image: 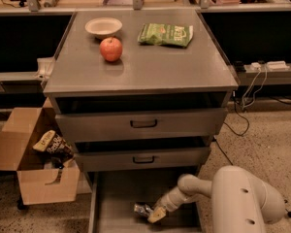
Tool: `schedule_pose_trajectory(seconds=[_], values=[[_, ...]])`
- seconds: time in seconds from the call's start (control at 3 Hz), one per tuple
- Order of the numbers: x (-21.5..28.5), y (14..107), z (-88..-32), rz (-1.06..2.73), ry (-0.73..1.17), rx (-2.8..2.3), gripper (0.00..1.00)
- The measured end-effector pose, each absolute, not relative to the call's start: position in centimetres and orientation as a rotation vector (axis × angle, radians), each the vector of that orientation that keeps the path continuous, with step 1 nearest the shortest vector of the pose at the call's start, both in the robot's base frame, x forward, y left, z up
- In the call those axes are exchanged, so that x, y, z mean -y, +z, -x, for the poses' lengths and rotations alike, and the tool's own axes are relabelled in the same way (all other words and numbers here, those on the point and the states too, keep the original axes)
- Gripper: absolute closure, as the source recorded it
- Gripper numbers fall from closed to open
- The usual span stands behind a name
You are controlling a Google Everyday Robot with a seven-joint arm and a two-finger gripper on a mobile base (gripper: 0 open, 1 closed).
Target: Place redbull can into bottom drawer
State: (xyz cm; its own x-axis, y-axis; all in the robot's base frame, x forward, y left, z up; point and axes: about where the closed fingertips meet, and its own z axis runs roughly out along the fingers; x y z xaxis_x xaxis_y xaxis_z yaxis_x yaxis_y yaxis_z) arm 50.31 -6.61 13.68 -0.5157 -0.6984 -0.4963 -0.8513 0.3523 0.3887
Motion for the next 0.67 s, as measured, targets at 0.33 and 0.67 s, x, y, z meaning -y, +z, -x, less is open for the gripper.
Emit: schedule_pose_trajectory(seconds=[0.33, 0.67], values=[[6.6, 13.7, -50.3, 1.39, 0.907, -2.372, 0.35], [7.2, 15.1, -50.4, 1.351, 0.941, -2.339, 0.12]])
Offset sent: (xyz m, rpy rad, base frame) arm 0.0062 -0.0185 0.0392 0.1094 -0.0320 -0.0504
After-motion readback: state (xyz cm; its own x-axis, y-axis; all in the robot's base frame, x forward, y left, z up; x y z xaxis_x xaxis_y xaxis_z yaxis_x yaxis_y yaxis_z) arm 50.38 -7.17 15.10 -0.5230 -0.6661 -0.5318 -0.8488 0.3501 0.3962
